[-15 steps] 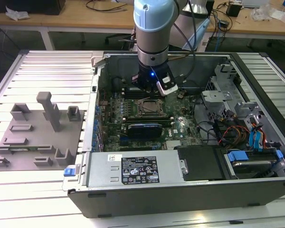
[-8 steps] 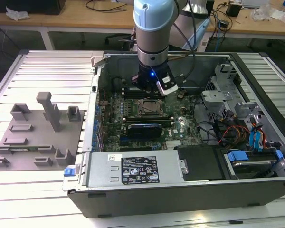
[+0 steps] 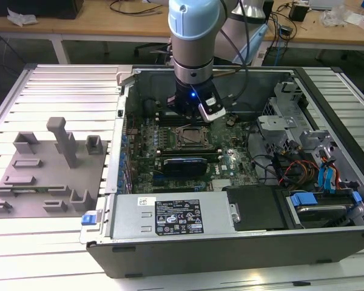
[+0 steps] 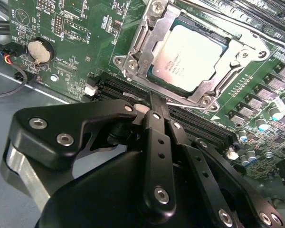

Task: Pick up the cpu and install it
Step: 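Install the first cpu locking lever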

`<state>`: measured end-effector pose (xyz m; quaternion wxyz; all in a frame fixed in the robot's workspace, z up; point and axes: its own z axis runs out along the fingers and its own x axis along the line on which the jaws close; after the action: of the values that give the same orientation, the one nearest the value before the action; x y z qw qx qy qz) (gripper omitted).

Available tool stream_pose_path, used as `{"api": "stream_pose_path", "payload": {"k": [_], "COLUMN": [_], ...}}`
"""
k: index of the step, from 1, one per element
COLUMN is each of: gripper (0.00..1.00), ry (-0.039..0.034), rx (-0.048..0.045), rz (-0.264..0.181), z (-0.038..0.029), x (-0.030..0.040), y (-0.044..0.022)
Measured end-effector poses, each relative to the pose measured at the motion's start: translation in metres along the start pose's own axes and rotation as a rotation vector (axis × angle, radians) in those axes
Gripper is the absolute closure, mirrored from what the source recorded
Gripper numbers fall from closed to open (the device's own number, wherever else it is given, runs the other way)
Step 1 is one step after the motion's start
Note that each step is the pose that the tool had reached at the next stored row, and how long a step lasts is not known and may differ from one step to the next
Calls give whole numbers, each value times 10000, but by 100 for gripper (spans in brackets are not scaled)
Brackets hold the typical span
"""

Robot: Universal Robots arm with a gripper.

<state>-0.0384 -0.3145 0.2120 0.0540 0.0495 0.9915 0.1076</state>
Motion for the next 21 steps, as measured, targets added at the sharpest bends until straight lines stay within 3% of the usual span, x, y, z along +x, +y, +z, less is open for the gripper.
{"api": "stream_pose_path", "payload": {"k": [14, 19, 21], "gripper": [89, 89, 89], "ry": [-257, -470, -496], "rx": [34, 25, 25], "rz": [466, 594, 598], "z": [2, 12, 13], "x": [65, 90, 99], "y": [40, 52, 53]}}
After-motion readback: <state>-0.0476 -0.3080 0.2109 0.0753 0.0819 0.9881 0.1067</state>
